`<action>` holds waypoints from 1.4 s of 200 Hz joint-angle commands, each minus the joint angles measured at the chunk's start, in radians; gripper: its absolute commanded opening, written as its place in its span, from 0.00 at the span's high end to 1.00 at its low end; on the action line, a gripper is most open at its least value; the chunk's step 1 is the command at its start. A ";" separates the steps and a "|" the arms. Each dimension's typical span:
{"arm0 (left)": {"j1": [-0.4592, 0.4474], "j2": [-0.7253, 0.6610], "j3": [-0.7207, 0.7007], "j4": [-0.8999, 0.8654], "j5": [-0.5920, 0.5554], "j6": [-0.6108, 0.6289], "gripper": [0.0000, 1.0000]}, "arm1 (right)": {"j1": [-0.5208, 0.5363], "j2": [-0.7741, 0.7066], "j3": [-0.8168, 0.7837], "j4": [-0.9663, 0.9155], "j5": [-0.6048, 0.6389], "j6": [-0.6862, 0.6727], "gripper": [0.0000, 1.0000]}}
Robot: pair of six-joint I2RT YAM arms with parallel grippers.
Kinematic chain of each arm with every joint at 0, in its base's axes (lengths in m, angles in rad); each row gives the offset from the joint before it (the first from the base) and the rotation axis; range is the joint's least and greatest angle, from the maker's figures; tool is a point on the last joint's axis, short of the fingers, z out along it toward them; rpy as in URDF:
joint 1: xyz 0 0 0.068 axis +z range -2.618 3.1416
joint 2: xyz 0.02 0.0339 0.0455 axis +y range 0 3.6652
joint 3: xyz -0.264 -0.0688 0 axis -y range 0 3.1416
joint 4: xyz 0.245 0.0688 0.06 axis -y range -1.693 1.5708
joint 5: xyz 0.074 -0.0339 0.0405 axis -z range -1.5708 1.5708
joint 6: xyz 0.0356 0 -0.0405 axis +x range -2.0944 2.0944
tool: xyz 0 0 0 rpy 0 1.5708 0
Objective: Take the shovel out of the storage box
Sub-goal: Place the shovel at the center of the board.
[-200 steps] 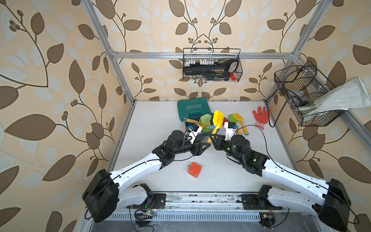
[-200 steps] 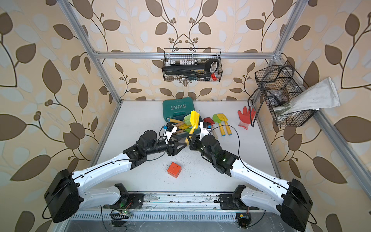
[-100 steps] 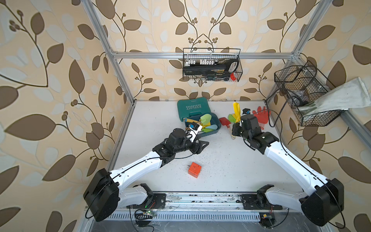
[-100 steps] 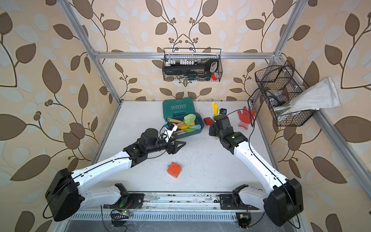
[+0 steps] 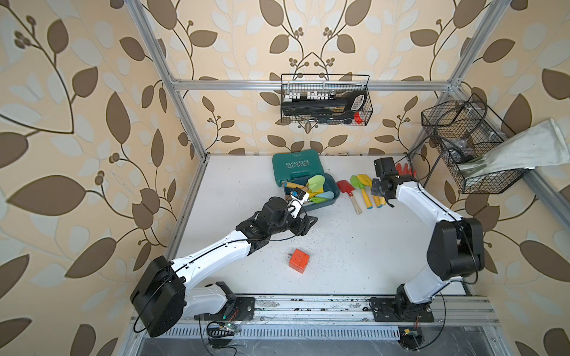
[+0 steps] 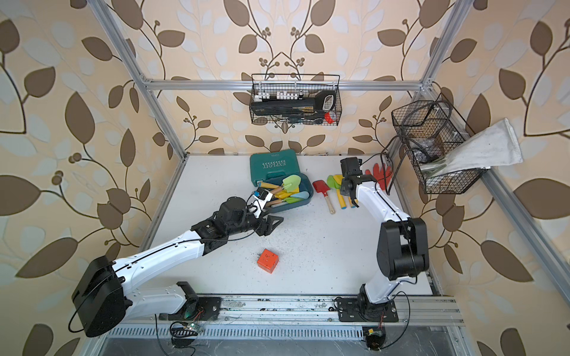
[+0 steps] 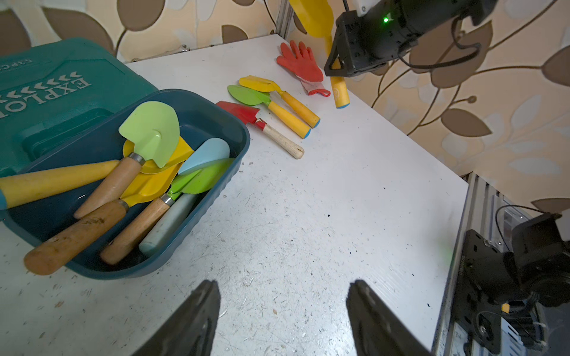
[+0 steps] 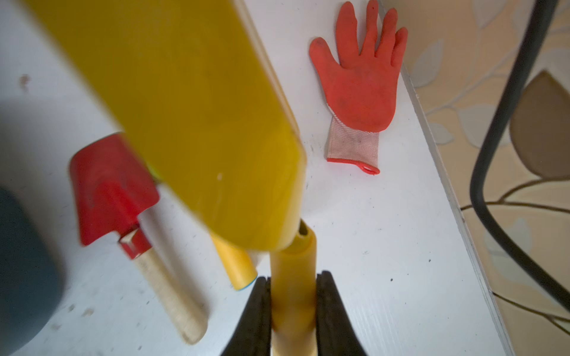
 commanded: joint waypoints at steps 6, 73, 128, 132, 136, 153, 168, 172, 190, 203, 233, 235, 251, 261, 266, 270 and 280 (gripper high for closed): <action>-0.005 -0.009 0.041 0.005 -0.006 0.015 0.30 | -0.048 0.112 0.077 -0.039 0.046 -0.052 0.98; -0.005 0.002 0.051 -0.003 0.006 0.008 0.30 | -0.087 0.370 0.301 -0.090 0.116 -0.135 0.97; -0.005 0.002 0.049 -0.004 -0.002 0.010 0.30 | -0.086 0.492 0.380 -0.115 0.171 -0.185 0.96; -0.005 0.003 0.050 -0.003 0.000 0.010 0.30 | -0.086 0.494 0.380 -0.114 0.171 -0.186 0.96; -0.005 0.004 0.050 -0.003 0.000 0.010 0.30 | -0.085 0.497 0.379 -0.113 0.170 -0.187 0.96; -0.005 0.012 0.054 -0.005 0.005 0.008 0.30 | -0.085 0.504 0.378 -0.107 0.172 -0.193 0.95; -0.005 0.018 0.057 -0.007 0.006 0.008 0.30 | -0.084 0.513 0.380 -0.102 0.171 -0.200 0.94; -0.005 0.019 0.057 -0.007 0.007 0.008 0.30 | -0.084 0.518 0.382 -0.104 0.171 -0.203 0.93; -0.005 0.019 0.056 -0.006 0.006 0.008 0.30 | -0.084 0.541 0.396 -0.107 0.177 -0.214 0.91; -0.005 0.020 0.057 -0.006 0.006 0.008 0.30 | -0.082 0.559 0.407 -0.116 0.176 -0.216 0.91; -0.005 0.020 0.056 -0.004 0.005 0.009 0.30 | -0.075 0.578 0.414 -0.110 0.172 -0.227 0.90; -0.005 0.020 0.056 -0.004 0.004 0.009 0.30 | -0.075 0.578 0.414 -0.108 0.172 -0.228 0.90; -0.005 0.021 0.056 -0.004 0.006 0.010 0.30 | -0.068 0.581 0.412 -0.103 0.176 -0.231 0.90; -0.005 0.021 0.057 -0.003 0.006 0.008 0.30 | -0.063 0.580 0.411 -0.096 0.175 -0.235 0.88; -0.005 0.022 0.057 -0.004 0.006 0.008 0.30 | -0.060 0.580 0.409 -0.094 0.176 -0.237 0.88; -0.005 0.023 0.057 -0.004 0.005 0.008 0.30 | -0.057 0.579 0.408 -0.092 0.179 -0.238 0.87; -0.005 0.023 0.059 -0.004 0.007 0.008 0.30 | -0.050 0.576 0.403 -0.084 0.184 -0.244 0.85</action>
